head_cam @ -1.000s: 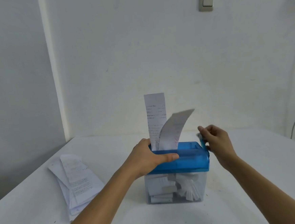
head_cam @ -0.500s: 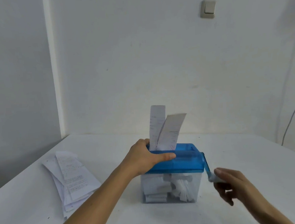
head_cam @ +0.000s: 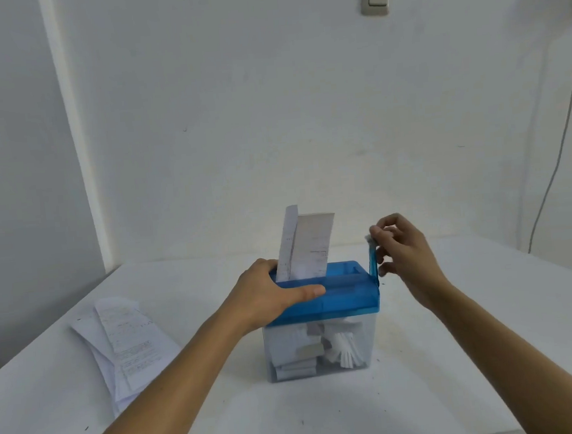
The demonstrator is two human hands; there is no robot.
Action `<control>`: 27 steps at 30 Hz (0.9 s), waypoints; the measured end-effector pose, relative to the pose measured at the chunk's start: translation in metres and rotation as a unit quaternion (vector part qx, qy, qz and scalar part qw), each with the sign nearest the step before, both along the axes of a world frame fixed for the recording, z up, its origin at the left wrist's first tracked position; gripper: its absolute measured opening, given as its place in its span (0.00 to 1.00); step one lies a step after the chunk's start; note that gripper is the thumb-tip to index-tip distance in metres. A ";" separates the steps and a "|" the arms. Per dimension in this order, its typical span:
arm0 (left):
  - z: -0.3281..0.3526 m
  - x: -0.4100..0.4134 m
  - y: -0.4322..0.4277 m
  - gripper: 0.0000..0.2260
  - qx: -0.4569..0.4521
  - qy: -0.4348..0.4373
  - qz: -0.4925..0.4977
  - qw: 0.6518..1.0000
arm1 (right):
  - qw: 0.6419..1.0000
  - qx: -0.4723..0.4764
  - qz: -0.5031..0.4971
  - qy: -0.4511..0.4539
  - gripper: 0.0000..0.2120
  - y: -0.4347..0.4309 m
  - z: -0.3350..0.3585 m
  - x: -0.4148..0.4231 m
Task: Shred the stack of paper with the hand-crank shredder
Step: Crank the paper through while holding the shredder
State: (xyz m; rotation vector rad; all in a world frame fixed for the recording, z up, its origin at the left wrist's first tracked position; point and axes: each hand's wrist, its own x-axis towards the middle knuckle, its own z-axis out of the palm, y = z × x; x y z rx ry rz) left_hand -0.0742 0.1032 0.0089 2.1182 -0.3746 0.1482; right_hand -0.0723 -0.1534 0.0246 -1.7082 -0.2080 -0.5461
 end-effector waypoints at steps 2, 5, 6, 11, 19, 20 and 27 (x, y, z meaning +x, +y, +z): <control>-0.001 0.000 0.000 0.45 -0.003 0.002 -0.003 1.000 | 0.999 0.028 -0.015 0.026 0.12 0.006 -0.007 0.015; -0.002 0.000 0.000 0.51 -0.007 -0.001 -0.002 1.000 | 0.995 0.010 -0.043 0.086 0.16 0.010 -0.025 0.029; -0.002 -0.002 0.000 0.50 -0.011 -0.001 0.001 1.000 | 0.993 -0.006 -0.045 0.113 0.16 0.010 -0.035 0.031; -0.002 -0.006 -0.002 0.32 -0.022 -0.005 0.008 1.000 | 0.975 -0.084 -0.041 0.202 0.14 0.010 -0.086 0.001; 0.000 -0.004 -0.002 0.46 -0.012 -0.001 -0.004 1.000 | 0.962 -0.214 0.033 0.170 0.23 -0.014 -0.060 -0.081; 0.002 -0.004 -0.002 0.45 -0.004 0.001 -0.002 1.000 | 0.961 -0.221 0.068 0.150 0.23 -0.020 -0.051 -0.089; 0.014 -0.005 0.000 0.39 0.057 0.035 -0.007 0.998 | 0.969 -0.234 0.061 0.056 0.21 -0.029 0.010 -0.080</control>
